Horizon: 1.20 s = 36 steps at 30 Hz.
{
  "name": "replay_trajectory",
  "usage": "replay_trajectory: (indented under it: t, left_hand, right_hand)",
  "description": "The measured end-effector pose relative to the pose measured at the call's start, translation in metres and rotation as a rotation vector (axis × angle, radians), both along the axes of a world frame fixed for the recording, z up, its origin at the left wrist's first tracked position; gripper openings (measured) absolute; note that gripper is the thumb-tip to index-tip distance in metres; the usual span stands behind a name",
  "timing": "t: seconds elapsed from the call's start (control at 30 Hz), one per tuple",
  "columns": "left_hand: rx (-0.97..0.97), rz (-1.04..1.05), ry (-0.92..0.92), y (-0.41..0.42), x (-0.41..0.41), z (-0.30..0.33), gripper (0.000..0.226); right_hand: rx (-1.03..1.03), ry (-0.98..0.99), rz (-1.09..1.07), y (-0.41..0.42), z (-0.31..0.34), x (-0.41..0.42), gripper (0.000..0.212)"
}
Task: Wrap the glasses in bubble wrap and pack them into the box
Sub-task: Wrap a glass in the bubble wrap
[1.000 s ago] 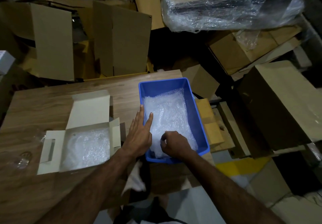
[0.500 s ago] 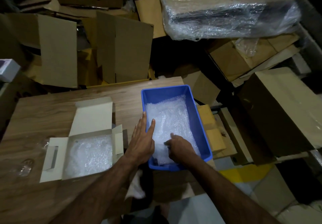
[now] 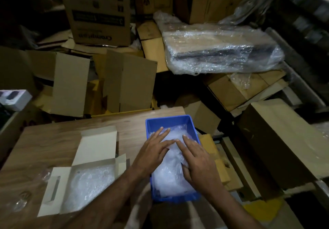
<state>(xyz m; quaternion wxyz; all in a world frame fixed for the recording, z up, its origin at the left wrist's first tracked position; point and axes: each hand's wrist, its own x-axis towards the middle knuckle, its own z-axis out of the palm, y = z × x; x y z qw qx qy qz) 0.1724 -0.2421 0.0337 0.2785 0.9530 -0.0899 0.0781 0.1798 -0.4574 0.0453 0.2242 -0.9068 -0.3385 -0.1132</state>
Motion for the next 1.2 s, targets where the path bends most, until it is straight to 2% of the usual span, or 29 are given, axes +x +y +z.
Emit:
replay_trajectory:
  t: [0.13, 0.2, 0.27, 0.4, 0.53, 0.63, 0.67, 0.7, 0.77, 0.8, 0.87, 0.9, 1.0, 1.1, 1.2]
  left_hand:
    - [-0.110, -0.060, -0.152, 0.016, 0.002, 0.042, 0.043]
    - [-0.173, -0.096, -0.157, 0.023, -0.005, 0.062, 0.043]
    - [-0.232, -0.097, -0.194, 0.032, -0.015, 0.080, 0.041]
    - [-0.356, -0.010, -0.197, 0.049, -0.040, 0.109, 0.037]
    - [-0.765, 0.244, -0.147, 0.066, -0.064, 0.121, 0.024]
    - [-0.989, 0.524, -0.049, 0.078, -0.079, 0.120, 0.020]
    - [-1.078, 0.580, 0.005, 0.082, -0.084, 0.119, 0.020]
    - [-1.178, 0.635, 0.050, 0.085, -0.088, 0.120, 0.025]
    - [-1.298, 0.747, 0.075, 0.093, -0.095, 0.120, 0.034]
    - [-1.288, 0.810, 0.060, 0.098, -0.099, 0.119, 0.035]
    - [-1.285, 0.866, 0.064, 0.110, -0.107, 0.115, 0.036]
    - [-1.305, 0.877, 0.087, 0.116, -0.110, 0.113, 0.039]
    - [-1.164, 0.891, 0.113, 0.143, -0.122, 0.089, 0.044]
    - [-0.900, 0.958, 0.109, 0.165, -0.138, 0.069, 0.033]
    - [-0.761, 0.835, 0.098, 0.183, -0.156, 0.058, 0.046]
  right_hand:
    - [0.022, -0.003, -0.078, -0.004, 0.019, 0.000, 0.096]
    - [0.083, 0.026, -0.135, 0.000, 0.026, 0.002, 0.097]
    - [0.202, 0.048, -0.167, 0.008, 0.031, 0.006, 0.090]
    - [0.473, 0.075, -0.088, 0.027, 0.049, 0.022, 0.053]
    - [0.649, 0.249, 0.181, 0.048, 0.087, 0.021, 0.046]
    - [0.853, 0.454, 0.228, 0.085, 0.106, 0.012, 0.017]
    - [0.919, 0.556, 0.170, 0.099, 0.100, 0.012, 0.023]
    - [0.957, 0.725, 0.106, 0.112, 0.094, 0.011, 0.042]
    - [0.923, 1.191, 0.072, 0.132, 0.082, 0.003, 0.085]
    - [0.863, 1.394, 0.102, 0.140, 0.076, -0.006, 0.085]
    - [0.806, 1.557, 0.191, 0.155, 0.065, -0.026, 0.047]
    - [0.820, 1.619, 0.187, 0.162, 0.061, -0.036, 0.038]
    - [0.870, 1.712, 0.080, 0.188, 0.047, -0.050, 0.050]
    - [0.897, 1.576, -0.073, 0.203, 0.039, -0.054, 0.030]
    - [0.842, 1.210, -0.172, 0.210, 0.036, -0.061, 0.042]
